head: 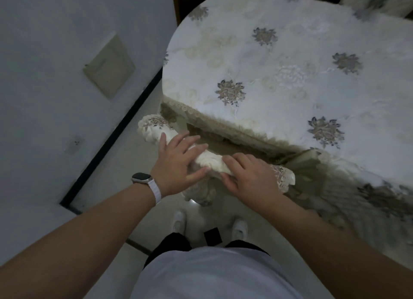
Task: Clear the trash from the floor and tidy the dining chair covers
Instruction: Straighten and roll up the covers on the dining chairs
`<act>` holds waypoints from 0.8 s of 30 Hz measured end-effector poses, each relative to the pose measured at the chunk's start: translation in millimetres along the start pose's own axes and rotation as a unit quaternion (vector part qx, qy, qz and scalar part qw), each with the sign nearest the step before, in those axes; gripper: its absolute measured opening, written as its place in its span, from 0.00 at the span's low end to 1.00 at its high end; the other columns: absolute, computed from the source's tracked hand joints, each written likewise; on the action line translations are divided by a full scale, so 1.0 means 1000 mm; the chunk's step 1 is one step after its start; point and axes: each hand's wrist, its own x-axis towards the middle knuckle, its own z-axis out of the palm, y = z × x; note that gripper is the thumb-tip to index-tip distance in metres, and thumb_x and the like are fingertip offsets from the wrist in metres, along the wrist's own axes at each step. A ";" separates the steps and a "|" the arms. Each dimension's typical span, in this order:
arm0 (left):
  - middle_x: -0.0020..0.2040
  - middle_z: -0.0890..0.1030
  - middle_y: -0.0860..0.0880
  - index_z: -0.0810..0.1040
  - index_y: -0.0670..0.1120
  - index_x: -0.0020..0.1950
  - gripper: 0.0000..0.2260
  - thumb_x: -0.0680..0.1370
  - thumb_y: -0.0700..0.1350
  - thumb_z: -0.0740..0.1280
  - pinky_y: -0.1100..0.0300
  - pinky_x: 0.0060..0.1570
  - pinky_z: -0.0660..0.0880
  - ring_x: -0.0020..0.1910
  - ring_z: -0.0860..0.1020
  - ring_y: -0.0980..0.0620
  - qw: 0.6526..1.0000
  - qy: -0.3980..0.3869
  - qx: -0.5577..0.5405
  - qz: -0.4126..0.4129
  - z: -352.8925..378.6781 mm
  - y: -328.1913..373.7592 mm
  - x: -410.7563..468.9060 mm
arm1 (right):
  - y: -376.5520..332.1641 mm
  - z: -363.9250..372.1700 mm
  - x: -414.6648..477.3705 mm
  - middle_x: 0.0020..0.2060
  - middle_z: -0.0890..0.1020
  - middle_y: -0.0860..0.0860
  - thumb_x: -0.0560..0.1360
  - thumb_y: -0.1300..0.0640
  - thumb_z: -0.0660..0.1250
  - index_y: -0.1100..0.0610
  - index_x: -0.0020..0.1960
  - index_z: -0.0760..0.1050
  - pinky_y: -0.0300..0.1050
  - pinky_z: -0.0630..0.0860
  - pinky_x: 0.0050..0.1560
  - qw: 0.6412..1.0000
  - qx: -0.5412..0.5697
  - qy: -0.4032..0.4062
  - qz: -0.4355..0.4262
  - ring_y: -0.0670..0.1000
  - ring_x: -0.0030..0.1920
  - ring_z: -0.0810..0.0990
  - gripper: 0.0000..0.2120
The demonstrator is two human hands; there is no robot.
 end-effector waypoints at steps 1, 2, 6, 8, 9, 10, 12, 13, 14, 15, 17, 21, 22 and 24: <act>0.65 0.77 0.49 0.78 0.52 0.65 0.25 0.76 0.66 0.59 0.31 0.70 0.52 0.69 0.70 0.44 1.000 0.004 -0.003 0.023 0.000 -0.005 0.004 | -0.003 0.000 0.002 0.47 0.81 0.52 0.76 0.46 0.63 0.54 0.58 0.78 0.47 0.73 0.38 1.000 -0.016 -0.006 0.009 0.54 0.42 0.79 0.16; 0.63 0.78 0.50 0.79 0.52 0.64 0.24 0.76 0.65 0.59 0.32 0.70 0.53 0.67 0.71 0.45 0.999 0.007 -0.012 0.041 -0.001 -0.011 0.007 | -0.007 0.000 0.002 0.47 0.81 0.52 0.76 0.46 0.63 0.55 0.58 0.78 0.47 0.73 0.39 0.999 -0.030 -0.014 0.021 0.54 0.43 0.79 0.16; 0.57 0.79 0.51 0.81 0.51 0.60 0.21 0.76 0.62 0.61 0.36 0.70 0.57 0.59 0.74 0.48 0.995 0.011 -0.054 0.086 -0.006 -0.034 0.015 | -0.024 0.002 0.000 0.49 0.81 0.52 0.76 0.43 0.59 0.55 0.59 0.78 0.48 0.71 0.47 0.992 -0.062 -0.020 0.111 0.55 0.47 0.78 0.20; 0.54 0.80 0.52 0.81 0.51 0.59 0.21 0.76 0.63 0.63 0.37 0.68 0.60 0.56 0.75 0.49 0.992 0.008 -0.056 0.111 -0.007 -0.049 0.019 | -0.030 0.007 -0.001 0.49 0.81 0.53 0.74 0.43 0.60 0.56 0.57 0.78 0.49 0.70 0.50 0.987 -0.056 -0.002 0.151 0.56 0.48 0.78 0.21; 0.53 0.80 0.53 0.81 0.50 0.59 0.21 0.76 0.63 0.63 0.38 0.67 0.62 0.55 0.75 0.50 0.991 0.004 -0.057 0.123 -0.008 -0.056 0.021 | -0.033 0.009 0.000 0.48 0.80 0.53 0.72 0.44 0.61 0.56 0.56 0.79 0.50 0.70 0.50 0.985 -0.050 0.007 0.167 0.56 0.48 0.78 0.21; 0.53 0.81 0.53 0.81 0.50 0.58 0.21 0.76 0.64 0.63 0.39 0.66 0.64 0.54 0.76 0.50 0.989 0.002 -0.058 0.134 -0.009 -0.061 0.024 | -0.035 0.011 0.000 0.47 0.80 0.53 0.71 0.44 0.61 0.57 0.54 0.79 0.50 0.70 0.50 0.983 -0.048 0.013 0.178 0.57 0.47 0.78 0.21; 0.51 0.82 0.52 0.82 0.49 0.57 0.22 0.75 0.65 0.63 0.42 0.63 0.67 0.51 0.77 0.49 0.987 0.006 -0.061 0.152 -0.011 -0.069 0.030 | -0.036 0.012 0.005 0.45 0.80 0.53 0.70 0.43 0.61 0.57 0.53 0.79 0.50 0.71 0.49 0.981 -0.049 0.018 0.187 0.57 0.46 0.77 0.21; 0.50 0.82 0.52 0.82 0.49 0.56 0.23 0.75 0.65 0.63 0.44 0.61 0.68 0.50 0.77 0.49 0.985 0.010 -0.066 0.160 -0.012 -0.072 0.033 | -0.036 0.013 0.006 0.45 0.80 0.53 0.70 0.42 0.62 0.57 0.53 0.79 0.50 0.71 0.48 0.981 -0.050 0.017 0.189 0.57 0.45 0.77 0.22; 0.49 0.82 0.52 0.83 0.49 0.55 0.23 0.75 0.65 0.63 0.46 0.59 0.69 0.49 0.78 0.48 0.983 0.014 -0.072 0.166 -0.012 -0.074 0.034 | -0.035 0.014 0.008 0.44 0.79 0.53 0.70 0.41 0.62 0.56 0.52 0.80 0.50 0.71 0.47 0.980 -0.051 0.016 0.191 0.57 0.45 0.77 0.22; 0.49 0.83 0.52 0.83 0.49 0.55 0.23 0.74 0.65 0.64 0.48 0.58 0.69 0.49 0.78 0.48 0.982 0.017 -0.077 0.170 -0.012 -0.075 0.036 | -0.034 0.015 0.010 0.44 0.79 0.53 0.70 0.41 0.62 0.56 0.52 0.80 0.50 0.71 0.47 0.980 -0.052 0.017 0.193 0.57 0.44 0.77 0.22; 0.48 0.83 0.52 0.83 0.49 0.54 0.22 0.74 0.65 0.64 0.49 0.57 0.68 0.48 0.79 0.49 0.981 0.017 -0.082 0.174 -0.013 -0.078 0.039 | -0.034 0.018 0.014 0.43 0.79 0.53 0.69 0.40 0.63 0.56 0.51 0.80 0.50 0.71 0.45 0.980 -0.053 0.025 0.192 0.57 0.43 0.77 0.22; 0.47 0.83 0.52 0.84 0.49 0.53 0.22 0.73 0.65 0.65 0.50 0.55 0.68 0.48 0.79 0.49 0.981 0.031 -0.087 0.171 -0.013 -0.087 0.044 | -0.033 0.027 0.026 0.41 0.79 0.52 0.70 0.36 0.64 0.54 0.48 0.81 0.48 0.71 0.41 0.979 -0.053 0.057 0.190 0.55 0.41 0.77 0.22; 0.47 0.83 0.52 0.84 0.49 0.53 0.22 0.73 0.65 0.66 0.50 0.54 0.68 0.47 0.79 0.49 0.981 0.033 -0.088 0.171 -0.013 -0.090 0.047 | -0.033 0.029 0.030 0.40 0.79 0.52 0.70 0.36 0.64 0.54 0.47 0.81 0.48 0.70 0.40 0.978 -0.056 0.065 0.189 0.55 0.40 0.77 0.22; 0.47 0.83 0.51 0.84 0.48 0.53 0.22 0.73 0.65 0.66 0.49 0.53 0.70 0.47 0.79 0.48 0.981 0.031 -0.088 0.172 -0.013 -0.093 0.053 | -0.029 0.032 0.036 0.39 0.79 0.52 0.70 0.36 0.65 0.55 0.45 0.81 0.48 0.71 0.38 0.977 -0.058 0.081 0.187 0.56 0.39 0.77 0.22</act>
